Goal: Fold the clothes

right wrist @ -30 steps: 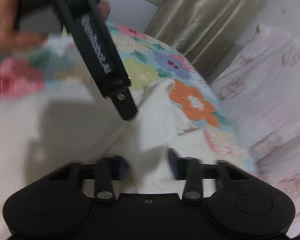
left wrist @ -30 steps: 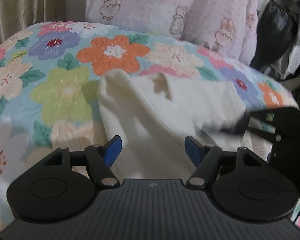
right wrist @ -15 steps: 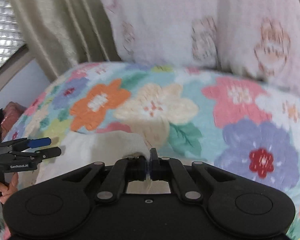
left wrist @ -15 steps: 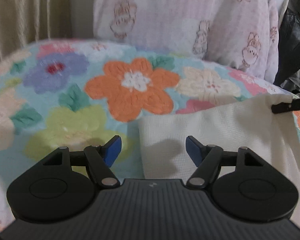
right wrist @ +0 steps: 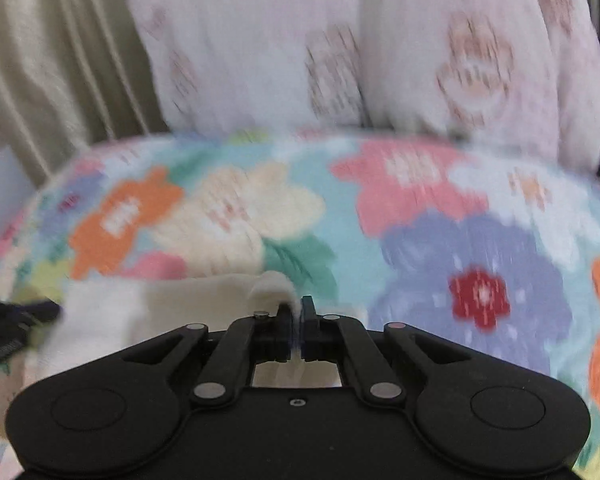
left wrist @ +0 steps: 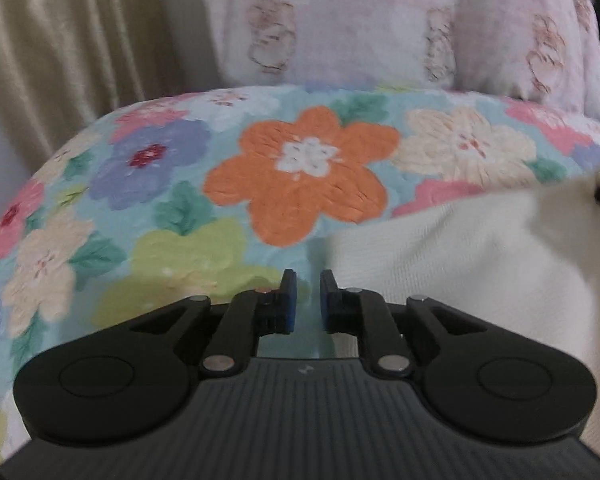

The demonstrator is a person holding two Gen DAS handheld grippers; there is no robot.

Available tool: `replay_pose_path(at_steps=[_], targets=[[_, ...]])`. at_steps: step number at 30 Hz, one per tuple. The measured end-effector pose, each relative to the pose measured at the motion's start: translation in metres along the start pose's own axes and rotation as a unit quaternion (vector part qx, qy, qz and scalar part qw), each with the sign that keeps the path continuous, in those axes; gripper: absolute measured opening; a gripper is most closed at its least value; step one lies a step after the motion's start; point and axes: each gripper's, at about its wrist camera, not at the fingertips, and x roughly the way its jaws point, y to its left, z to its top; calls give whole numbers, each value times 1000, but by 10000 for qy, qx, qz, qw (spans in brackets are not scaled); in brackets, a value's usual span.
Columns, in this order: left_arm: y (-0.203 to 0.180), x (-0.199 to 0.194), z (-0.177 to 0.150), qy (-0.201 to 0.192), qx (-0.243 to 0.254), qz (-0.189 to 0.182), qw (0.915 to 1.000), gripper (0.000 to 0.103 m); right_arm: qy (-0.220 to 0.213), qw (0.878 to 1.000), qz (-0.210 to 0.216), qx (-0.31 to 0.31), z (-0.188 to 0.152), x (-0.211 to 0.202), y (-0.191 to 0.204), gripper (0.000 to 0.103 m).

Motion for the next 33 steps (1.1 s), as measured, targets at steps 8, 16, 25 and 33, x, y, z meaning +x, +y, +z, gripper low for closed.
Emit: replay_pose_path(at_steps=[8,16,25,33], targets=[[-9,-66,-21,126,-2,-286,9995,52,102,9895,984,1049,-34,-52,-34,37],[-44,-134,-92,353,-46,-979,9946,57,347,9870,1478,535,-143,-129,-4,49],[-69,-168,-150,348,-134,-1073,9935,61,126,9929,1125,-363,-205,-138,19,11],[-63,-190,-186,529,89,-556,9970,62,-140,9984,492,257,-225,-155,-1,2]])
